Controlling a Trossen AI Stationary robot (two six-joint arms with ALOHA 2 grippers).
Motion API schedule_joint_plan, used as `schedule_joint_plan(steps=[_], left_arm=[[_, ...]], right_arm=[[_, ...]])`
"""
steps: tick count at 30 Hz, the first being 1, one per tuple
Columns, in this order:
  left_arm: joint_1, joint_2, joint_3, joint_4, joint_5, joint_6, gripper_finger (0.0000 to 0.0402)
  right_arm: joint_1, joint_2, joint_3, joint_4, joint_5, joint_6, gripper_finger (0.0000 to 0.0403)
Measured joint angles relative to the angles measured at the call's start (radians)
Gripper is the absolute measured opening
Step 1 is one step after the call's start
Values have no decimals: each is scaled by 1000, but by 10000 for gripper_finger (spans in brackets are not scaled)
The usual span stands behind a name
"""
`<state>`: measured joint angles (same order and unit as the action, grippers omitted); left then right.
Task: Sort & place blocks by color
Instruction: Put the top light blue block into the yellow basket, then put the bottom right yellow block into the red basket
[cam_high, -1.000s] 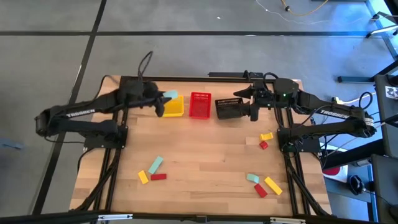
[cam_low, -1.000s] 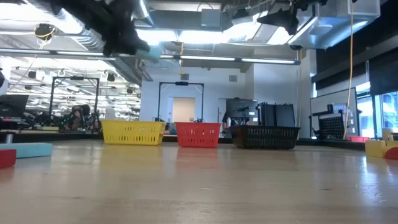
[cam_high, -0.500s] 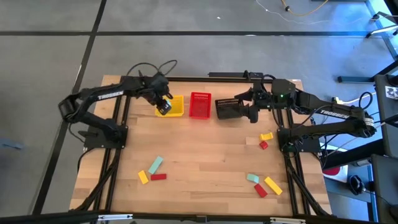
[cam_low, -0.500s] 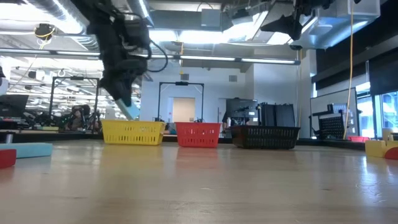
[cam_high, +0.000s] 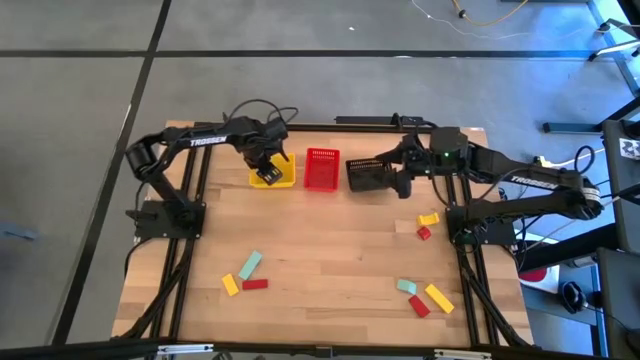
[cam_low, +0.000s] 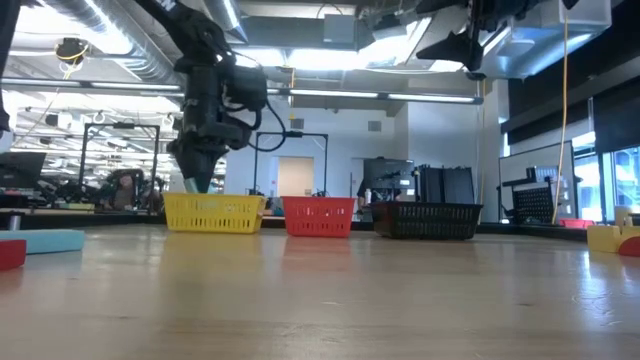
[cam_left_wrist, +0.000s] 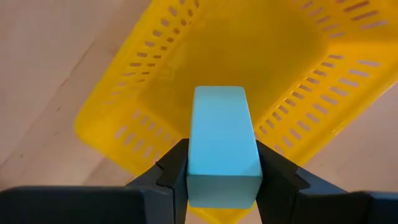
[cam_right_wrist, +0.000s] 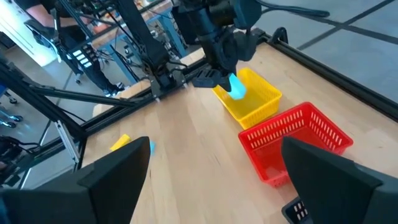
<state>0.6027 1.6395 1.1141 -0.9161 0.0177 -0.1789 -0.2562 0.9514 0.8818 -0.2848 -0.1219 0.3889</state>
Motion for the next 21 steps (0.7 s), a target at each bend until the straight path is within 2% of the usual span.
schedule_joint_plan(steps=[2, 7, 10, 14, 18, 21], left_arm=[[-3, 6, 0, 0, 0, 2, 133], [-4, 5, 0, 16, -7, -2, 205], [-2, 2, 0, 15, 10, -15, 228], [-1, -16, 35, -22, 30, -30, 236], [1, -91, 119, -19, 32, -37, 237], [-15, -196, 145, 87, 25, -83, 234]], right_arm=[[0, 8, 0, 1, 0, 0, 363], [0, 20, 0, 1, 0, 0, 363], [0, 22, 0, 3, -2, -2, 363], [0, 22, 0, 4, -2, -1, 363], [-2, 14, 0, 4, -2, -5, 363], [-2, 0, 0, 3, -14, -5, 363]])
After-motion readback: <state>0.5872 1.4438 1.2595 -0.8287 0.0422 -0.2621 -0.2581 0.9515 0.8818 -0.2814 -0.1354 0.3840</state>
